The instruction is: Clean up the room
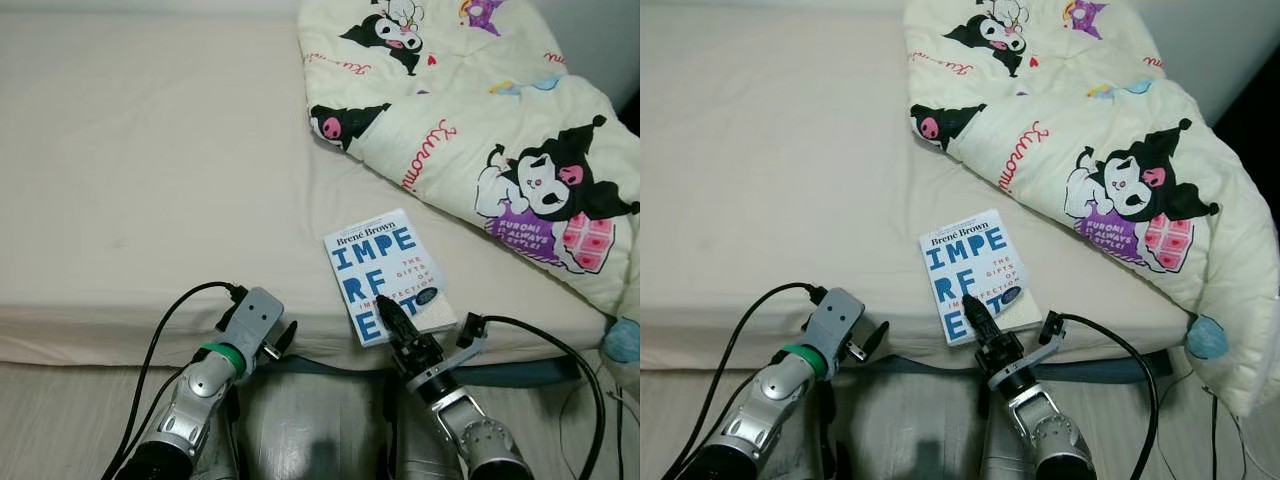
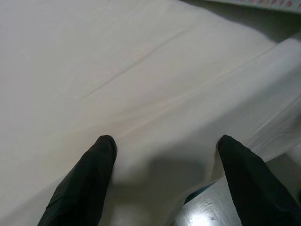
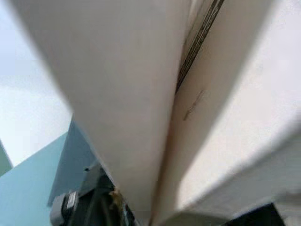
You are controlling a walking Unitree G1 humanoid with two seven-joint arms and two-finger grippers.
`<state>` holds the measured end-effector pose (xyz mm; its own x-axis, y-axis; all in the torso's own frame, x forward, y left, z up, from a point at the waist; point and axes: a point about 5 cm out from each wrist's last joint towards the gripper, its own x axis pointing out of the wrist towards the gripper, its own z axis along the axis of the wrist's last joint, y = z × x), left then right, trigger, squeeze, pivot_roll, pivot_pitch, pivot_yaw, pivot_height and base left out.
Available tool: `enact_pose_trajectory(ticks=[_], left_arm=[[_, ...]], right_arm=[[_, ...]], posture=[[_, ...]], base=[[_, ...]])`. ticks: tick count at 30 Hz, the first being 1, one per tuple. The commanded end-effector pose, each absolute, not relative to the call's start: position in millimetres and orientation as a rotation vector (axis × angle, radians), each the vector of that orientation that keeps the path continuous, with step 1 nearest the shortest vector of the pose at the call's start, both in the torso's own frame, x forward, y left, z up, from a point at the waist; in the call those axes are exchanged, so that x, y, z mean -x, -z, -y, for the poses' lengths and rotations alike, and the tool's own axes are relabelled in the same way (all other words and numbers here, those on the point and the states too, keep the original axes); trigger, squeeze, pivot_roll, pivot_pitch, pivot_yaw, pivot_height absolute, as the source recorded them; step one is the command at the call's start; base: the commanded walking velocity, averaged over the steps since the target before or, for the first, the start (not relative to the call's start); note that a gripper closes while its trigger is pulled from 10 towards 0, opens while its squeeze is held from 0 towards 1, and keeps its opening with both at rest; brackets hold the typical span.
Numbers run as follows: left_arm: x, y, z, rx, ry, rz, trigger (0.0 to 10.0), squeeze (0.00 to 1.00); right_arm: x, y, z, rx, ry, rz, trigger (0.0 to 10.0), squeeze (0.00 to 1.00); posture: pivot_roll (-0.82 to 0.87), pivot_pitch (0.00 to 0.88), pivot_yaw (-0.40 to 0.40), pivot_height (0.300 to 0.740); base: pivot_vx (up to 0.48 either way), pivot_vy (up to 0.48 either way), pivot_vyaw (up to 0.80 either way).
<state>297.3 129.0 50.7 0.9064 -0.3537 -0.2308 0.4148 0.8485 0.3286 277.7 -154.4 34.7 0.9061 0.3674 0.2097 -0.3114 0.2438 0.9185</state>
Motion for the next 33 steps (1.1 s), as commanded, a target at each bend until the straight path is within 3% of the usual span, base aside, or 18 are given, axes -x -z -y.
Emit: enact_pose_trajectory(ticks=[1,8,15,20,22,23,24,25,27,30,31,32,33], left_arm=[[-291.0,-41.8,-132.1,-0.383,0.399,-0.206,10.0,0.0],[-290.3,-40.2,-133.6,-0.385,0.395,-0.214,10.0,0.0],[-291.4,-40.8,-129.6,-0.371,0.393,-0.211,10.0,0.0],[-297.8,-53.9,-123.3,-0.322,0.379,-0.167,10.0,0.0],[-297.8,-53.9,-123.3,-0.322,0.379,-0.167,10.0,0.0],[-300.7,-62.3,-121.4,-0.303,0.374,-0.137,10.0,0.0],[-304.4,-75.4,-119.1,-0.275,0.367,-0.092,10.0,0.0],[-307.6,-91.6,-117.3,-0.239,0.363,-0.037,10.0,0.0],[-307.6,-91.6,-117.3,-0.239,0.363,-0.037,10.0,0.0],[-311.6,-141.1,-117.9,-0.113,0.348,0.126,10.0,0.0],[-311.6,-141.1,-117.9,-0.113,0.348,0.126,10.0,0.0],[-313.8,-162.5,-126.4,-0.018,0.283,0.187,10.0,0.0],[-313.8,-162.5,-126.4,-0.018,0.283,0.187,10.0,0.0]], right_arm=[[-278.0,-36.8,160.0,-1.248,-0.43,0.0,0.0,0.0],[-282.5,-54.9,172.9,-1.228,-0.406,0.116,0.0,0.0],[-288.7,-80.5,176.8,-1.044,-0.443,0.156,0.0,0.0],[-295.0,-107.8,172.1,-0.788,-0.483,0.18,0.0,0.0],[-295.0,-107.8,172.1,-0.788,-0.483,0.18,0.0,0.0],[-297.3,-111.6,171.3,-0.677,-0.462,0.168,0.0,0.0],[-300.0,-113.6,172.3,-0.564,-0.404,0.15,5.6,0.0],[-301.3,-116.2,173.7,-0.479,-0.349,0.154,10.0,0.0],[-301.3,-116.2,173.7,-0.479,-0.349,0.154,10.0,0.0],[-301.8,-123.0,179.7,-0.264,-0.183,0.182,10.0,0.0],[-301.8,-123.0,179.7,-0.264,-0.183,0.182,10.0,0.0],[-299.4,-131.4,181.0,-0.083,-0.154,0.236,10.0,0.0],[-299.4,-131.4,181.0,-0.083,-0.154,0.236,10.0,0.0]], posture=[[0.05,0.142,0.052,0.556],[0.04,0.145,0.051,0.556],[0.03,0.146,0.044,0.556],[0.02,0.145,0.03,0.556],[0.02,0.145,0.03,0.556],[0.01,0.144,0.025,0.556],[0.01,0.143,0.022,0.556],[0.01,0.141,0.02,0.556],[0.01,0.141,0.02,0.556],[0.0,0.138,0.016,0.556],[0.0,0.138,0.016,0.556],[0.0,0.134,0.014,0.556],[0.0,0.134,0.014,0.556]], base=[[0.0,0.0,0.0],[0.0,0.0,0.0],[0.0,0.0,0.0],[0.0,0.0,0.0],[0.0,0.0,0.0],[0.0,0.0,0.0],[0.0,0.0,0.0],[0.0,0.0,0.0],[0.0,0.0,0.0],[0.0,0.0,0.0],[0.0,0.0,0.0],[0.0,0.0,0.0],[0.0,0.0,0.0]])
